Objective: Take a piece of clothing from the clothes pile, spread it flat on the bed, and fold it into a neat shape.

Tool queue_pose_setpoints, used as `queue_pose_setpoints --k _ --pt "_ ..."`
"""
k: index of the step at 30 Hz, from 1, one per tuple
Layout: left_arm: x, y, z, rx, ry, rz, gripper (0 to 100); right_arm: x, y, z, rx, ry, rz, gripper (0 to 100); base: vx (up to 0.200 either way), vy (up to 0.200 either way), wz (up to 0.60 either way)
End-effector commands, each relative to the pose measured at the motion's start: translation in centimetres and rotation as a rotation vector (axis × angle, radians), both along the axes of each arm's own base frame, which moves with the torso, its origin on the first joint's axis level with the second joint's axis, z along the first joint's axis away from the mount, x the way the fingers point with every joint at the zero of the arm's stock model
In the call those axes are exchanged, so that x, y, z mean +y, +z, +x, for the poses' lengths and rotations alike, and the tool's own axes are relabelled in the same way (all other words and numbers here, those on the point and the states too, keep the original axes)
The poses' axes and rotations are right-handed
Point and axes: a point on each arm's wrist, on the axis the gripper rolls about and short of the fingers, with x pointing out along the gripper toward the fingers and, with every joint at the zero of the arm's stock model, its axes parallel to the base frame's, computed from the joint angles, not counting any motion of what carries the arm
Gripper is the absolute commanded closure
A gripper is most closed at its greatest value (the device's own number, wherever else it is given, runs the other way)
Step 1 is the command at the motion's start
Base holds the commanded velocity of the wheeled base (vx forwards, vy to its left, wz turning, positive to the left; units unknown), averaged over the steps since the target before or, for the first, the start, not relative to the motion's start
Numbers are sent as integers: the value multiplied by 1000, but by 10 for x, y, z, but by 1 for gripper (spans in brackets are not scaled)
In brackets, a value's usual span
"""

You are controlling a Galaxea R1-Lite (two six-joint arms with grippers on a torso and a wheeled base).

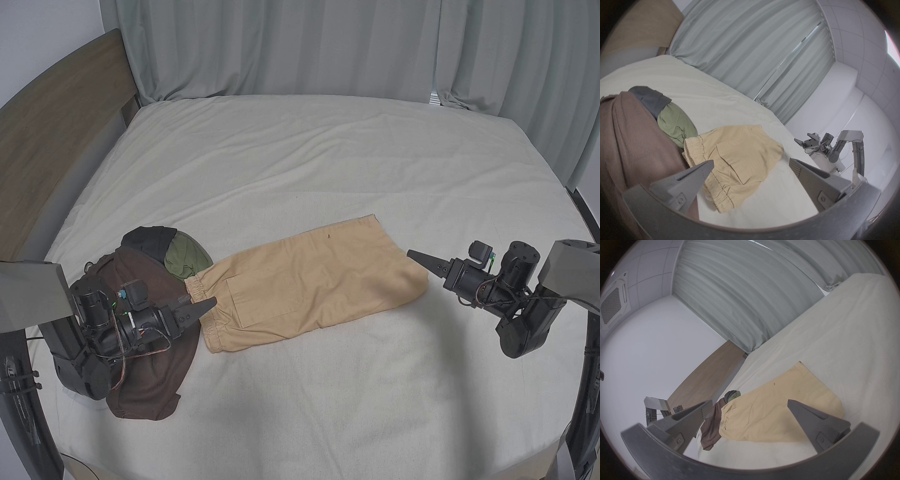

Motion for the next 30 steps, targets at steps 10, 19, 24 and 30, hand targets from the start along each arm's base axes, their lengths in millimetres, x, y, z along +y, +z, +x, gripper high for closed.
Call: queue_pose_setpoints --k 10,19,24,30 --pt "1 0 0 -45 14 57 0 -2 -27 -3 92 -12 -14 0 0 0 0" --pt "1 0 -2 -50 10 65 0 -2 -60 3 174 -15 -23 0 0 0 0" --pt "1 -2 -2 -44 10 65 0 -1 -71 6 194 -15 -26 0 0 0 0" --pt "2 -2 -1 -44 11 65 0 -2 -81 8 214 -16 -28 0 0 0 0"
